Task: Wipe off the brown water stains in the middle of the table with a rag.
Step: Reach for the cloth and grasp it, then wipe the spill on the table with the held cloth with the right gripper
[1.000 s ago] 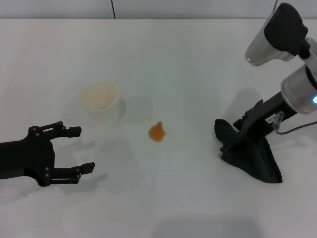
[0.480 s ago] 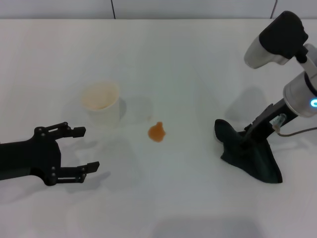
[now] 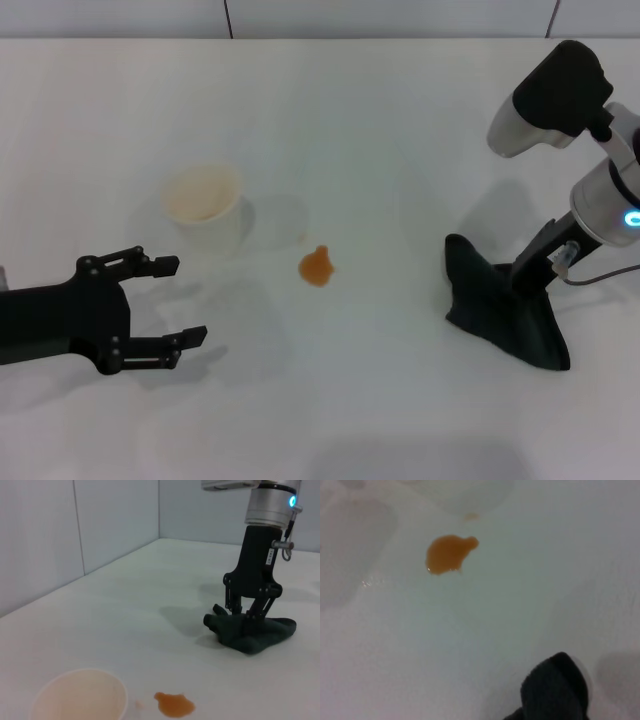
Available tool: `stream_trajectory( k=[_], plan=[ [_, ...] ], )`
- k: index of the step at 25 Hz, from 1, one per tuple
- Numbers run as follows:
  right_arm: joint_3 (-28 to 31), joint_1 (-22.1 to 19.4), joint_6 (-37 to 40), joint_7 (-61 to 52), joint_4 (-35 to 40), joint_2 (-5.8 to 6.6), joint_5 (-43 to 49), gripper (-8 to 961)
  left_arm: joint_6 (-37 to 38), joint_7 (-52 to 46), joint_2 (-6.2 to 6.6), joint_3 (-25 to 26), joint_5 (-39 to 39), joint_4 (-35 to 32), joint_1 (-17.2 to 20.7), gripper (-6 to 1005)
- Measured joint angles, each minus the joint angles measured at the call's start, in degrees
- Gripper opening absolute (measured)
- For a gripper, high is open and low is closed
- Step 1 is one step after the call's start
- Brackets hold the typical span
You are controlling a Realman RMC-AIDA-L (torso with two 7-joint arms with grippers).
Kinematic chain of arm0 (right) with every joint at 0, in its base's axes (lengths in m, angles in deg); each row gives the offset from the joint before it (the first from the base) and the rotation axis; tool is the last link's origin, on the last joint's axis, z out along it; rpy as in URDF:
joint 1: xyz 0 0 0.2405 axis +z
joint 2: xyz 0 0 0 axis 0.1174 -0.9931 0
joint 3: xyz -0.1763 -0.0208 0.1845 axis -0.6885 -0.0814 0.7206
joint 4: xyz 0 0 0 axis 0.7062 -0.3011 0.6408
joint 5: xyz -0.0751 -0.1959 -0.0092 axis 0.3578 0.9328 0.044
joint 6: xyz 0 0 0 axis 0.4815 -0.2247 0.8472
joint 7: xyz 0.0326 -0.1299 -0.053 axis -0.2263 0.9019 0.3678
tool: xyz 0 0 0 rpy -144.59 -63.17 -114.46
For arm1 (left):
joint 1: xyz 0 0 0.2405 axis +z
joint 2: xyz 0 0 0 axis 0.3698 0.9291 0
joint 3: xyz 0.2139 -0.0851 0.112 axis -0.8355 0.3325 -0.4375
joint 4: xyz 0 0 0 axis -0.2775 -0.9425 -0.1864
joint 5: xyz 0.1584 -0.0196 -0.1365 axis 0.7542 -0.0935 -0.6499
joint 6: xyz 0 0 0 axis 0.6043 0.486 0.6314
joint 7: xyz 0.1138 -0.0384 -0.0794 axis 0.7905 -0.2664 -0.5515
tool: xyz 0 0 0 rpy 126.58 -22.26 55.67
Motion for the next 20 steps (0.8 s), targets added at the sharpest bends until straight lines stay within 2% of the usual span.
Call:
stream_trajectory(
  k=[11, 14, 20],
  plan=[
    [-0.6, 1.8, -0.6, 1.8, 0.2, 0.00, -0.2, 164, 2.8, -0.5, 0.19, -0.3, 1.0, 0.0, -0.7, 887],
    [-2.2, 3.9, -3.3, 2.3, -0.3, -0.08, -0.3, 95, 3.6, -0.7, 0.08, -0.3, 1.7, 0.0, -1.0, 887],
    [-6.8, 12.8, -12.3, 3.9, -10.0, -0.37, -1.2, 88, 5.1, -0.8, 0.33, -0.2, 1.8, 0.0, -1.1, 887]
  ],
)
